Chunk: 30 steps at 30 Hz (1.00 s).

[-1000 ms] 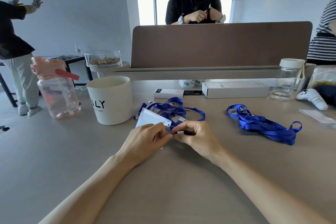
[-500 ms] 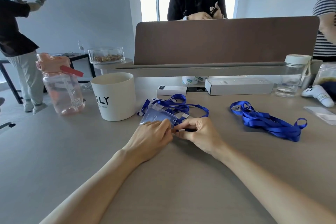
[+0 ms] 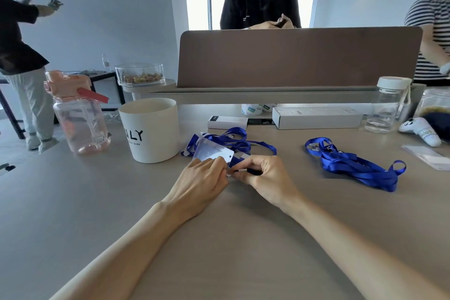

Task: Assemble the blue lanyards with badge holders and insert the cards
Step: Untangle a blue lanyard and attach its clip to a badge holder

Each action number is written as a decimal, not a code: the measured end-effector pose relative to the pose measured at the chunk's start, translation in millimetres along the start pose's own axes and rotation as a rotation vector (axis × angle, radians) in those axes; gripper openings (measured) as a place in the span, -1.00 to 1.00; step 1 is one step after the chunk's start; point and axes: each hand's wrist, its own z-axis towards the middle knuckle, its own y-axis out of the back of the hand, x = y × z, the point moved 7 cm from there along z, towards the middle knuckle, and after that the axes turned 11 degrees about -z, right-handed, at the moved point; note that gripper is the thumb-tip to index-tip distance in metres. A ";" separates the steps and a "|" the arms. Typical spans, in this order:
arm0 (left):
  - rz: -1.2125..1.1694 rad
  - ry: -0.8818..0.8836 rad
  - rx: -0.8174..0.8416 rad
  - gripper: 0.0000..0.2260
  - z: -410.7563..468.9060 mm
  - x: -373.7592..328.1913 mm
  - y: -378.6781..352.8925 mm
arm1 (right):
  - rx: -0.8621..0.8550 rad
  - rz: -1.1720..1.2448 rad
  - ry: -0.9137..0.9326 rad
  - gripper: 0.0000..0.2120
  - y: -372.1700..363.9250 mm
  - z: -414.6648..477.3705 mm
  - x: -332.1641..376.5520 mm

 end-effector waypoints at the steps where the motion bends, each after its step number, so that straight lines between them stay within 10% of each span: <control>1: -0.004 0.006 -0.002 -0.89 0.1 0.1 0.0 | -0.004 -0.001 0.004 -0.90 0.0 0.0 1.1; 20: -0.194 0.048 -0.016 -0.85 -2.3 6.8 6.5 | -0.088 -0.178 0.039 -0.75 8.5 0.4 -1.5; 30: -0.059 -0.053 0.128 -0.48 -1.6 0.9 -3.0 | -0.032 -0.504 0.323 -0.75 -3.0 -3.8 10.6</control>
